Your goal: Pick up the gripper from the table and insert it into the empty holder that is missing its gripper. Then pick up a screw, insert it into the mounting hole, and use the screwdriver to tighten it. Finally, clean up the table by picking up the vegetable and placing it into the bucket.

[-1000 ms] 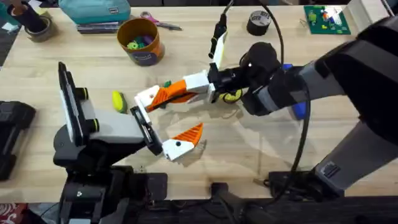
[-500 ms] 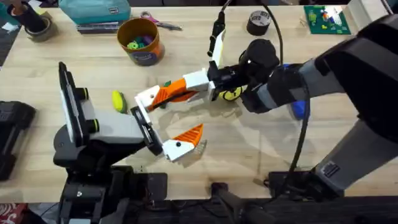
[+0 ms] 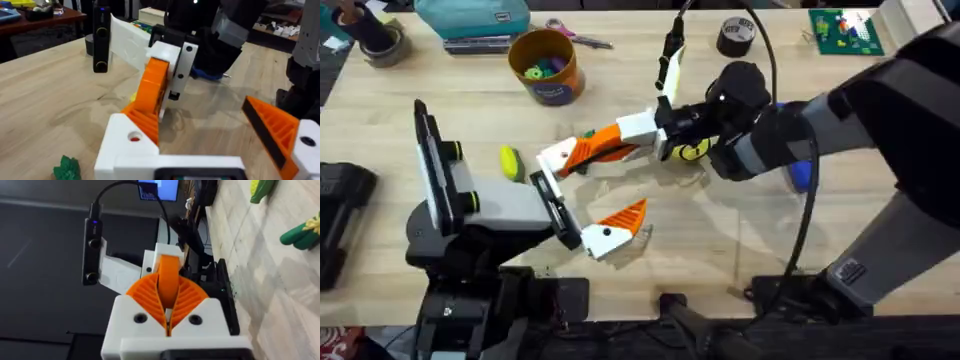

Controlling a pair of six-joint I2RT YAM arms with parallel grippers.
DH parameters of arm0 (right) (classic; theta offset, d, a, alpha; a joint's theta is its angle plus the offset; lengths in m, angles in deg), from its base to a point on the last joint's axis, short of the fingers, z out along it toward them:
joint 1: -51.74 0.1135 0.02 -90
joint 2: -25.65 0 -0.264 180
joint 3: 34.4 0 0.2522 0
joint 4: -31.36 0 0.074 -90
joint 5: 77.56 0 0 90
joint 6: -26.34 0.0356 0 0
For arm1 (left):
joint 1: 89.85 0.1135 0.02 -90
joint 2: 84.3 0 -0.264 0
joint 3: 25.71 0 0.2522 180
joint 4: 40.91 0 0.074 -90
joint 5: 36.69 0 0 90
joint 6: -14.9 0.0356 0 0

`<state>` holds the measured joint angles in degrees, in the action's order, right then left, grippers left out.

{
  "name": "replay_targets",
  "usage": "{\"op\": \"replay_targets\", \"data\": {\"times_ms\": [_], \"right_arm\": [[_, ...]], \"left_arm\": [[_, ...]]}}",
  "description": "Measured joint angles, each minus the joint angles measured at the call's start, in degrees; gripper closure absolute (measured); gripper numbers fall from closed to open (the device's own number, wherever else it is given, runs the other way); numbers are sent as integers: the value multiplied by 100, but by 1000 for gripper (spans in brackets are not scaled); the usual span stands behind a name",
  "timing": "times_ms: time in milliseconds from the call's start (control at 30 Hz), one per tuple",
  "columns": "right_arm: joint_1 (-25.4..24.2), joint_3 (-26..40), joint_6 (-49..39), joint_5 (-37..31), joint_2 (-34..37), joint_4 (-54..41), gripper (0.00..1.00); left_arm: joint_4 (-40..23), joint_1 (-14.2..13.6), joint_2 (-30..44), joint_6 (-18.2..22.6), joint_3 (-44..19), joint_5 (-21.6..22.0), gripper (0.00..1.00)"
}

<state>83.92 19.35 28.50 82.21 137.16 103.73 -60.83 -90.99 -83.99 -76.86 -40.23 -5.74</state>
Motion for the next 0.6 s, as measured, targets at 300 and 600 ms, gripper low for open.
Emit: {"op": "replay_targets", "data": {"times_ms": [300, 600], "right_arm": [[15, 0, 0, -37, 0, 0, 993], [56, 0, 0, -96, 2, -2, 993]], "left_arm": [[0, 0, 1, 0, 0, 15, 15], [4, 2, -1, 2, 0, 39, 15]]}}
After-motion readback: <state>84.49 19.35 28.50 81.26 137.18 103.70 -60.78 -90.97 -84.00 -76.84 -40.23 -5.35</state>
